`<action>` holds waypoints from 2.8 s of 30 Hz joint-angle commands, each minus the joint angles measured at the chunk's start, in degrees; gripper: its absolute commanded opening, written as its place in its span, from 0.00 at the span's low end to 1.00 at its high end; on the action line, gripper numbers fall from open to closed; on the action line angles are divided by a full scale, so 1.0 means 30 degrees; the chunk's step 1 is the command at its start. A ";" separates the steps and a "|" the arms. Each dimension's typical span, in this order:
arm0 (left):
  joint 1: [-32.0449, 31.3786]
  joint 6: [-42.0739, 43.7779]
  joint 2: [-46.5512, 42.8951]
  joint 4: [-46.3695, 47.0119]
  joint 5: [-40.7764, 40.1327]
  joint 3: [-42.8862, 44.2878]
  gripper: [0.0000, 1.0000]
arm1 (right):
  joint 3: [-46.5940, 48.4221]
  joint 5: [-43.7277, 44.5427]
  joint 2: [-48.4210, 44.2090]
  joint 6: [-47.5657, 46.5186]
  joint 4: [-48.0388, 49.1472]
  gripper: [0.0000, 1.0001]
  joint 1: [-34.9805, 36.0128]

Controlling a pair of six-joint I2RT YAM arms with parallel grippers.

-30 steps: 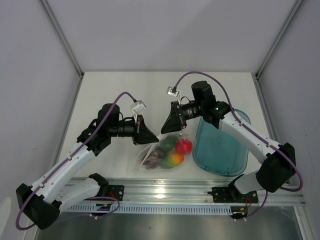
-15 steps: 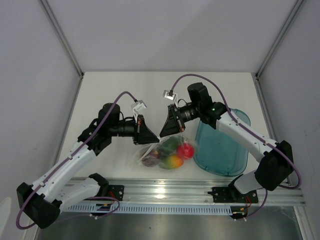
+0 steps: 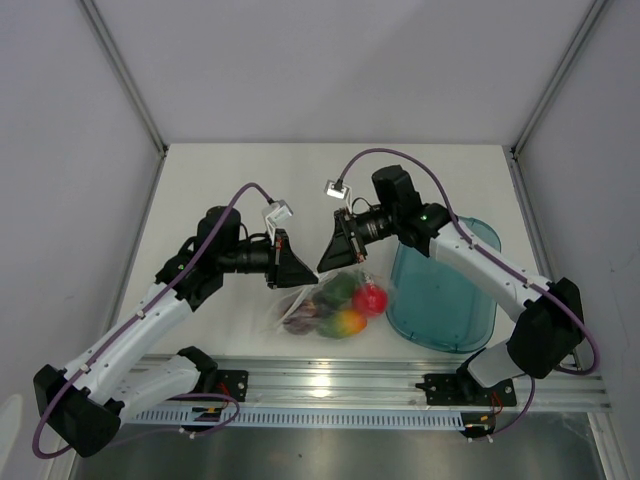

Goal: Place the food in the zip-top bag and seal the zipper
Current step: Zip the zipper food storage bag at the center of the board.

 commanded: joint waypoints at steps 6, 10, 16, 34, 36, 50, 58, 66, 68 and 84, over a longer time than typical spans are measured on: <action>-0.0090 0.0045 -0.0405 0.0250 0.0343 0.0312 0.01 | -0.0159 0.3236 -0.1317 0.0129 0.0165 0.00 -0.0771; -0.0061 0.0250 -0.0493 -0.0013 0.0284 0.0341 0.01 | -0.0569 0.3675 -0.1728 0.0509 0.0399 0.00 -0.1446; -0.0003 0.0338 -0.0435 -0.0130 0.0255 0.0576 0.01 | -0.1009 0.4144 -0.2314 0.0891 0.0401 0.00 -0.2266; 0.0173 0.1099 -0.0990 -0.2151 -0.0857 0.0547 0.00 | -0.2971 0.6486 -0.3106 0.1622 0.0107 0.00 -0.3144; 0.0173 0.1187 -0.1078 -0.2591 -0.1326 0.0517 0.01 | -0.3118 0.6839 -0.3222 0.1711 0.0077 0.00 -0.3233; 0.0349 0.1276 -0.2280 -0.3763 -0.2293 -0.0362 0.01 | -0.4114 0.8363 -0.3925 0.2121 -0.0450 0.00 -0.4463; 0.0408 0.1188 -0.2660 -0.4203 -0.2791 -0.0888 0.01 | -0.4788 0.9183 -0.4598 0.2121 -0.0655 0.00 -0.4932; 0.0466 0.1071 -0.3363 -0.5256 -0.4109 -0.1212 0.00 | -0.5403 0.9653 -0.5244 0.2238 -0.0772 0.00 -0.5518; 0.0525 0.1012 -0.3626 -0.5375 -0.4227 -0.1328 0.01 | -0.5462 0.9653 -0.5302 0.2209 -0.0773 0.00 -0.5606; 0.0613 0.0192 -0.6029 -0.8098 -0.6863 -0.1299 0.01 | -0.5550 0.9624 -0.5391 0.2238 -0.0626 0.00 -0.5753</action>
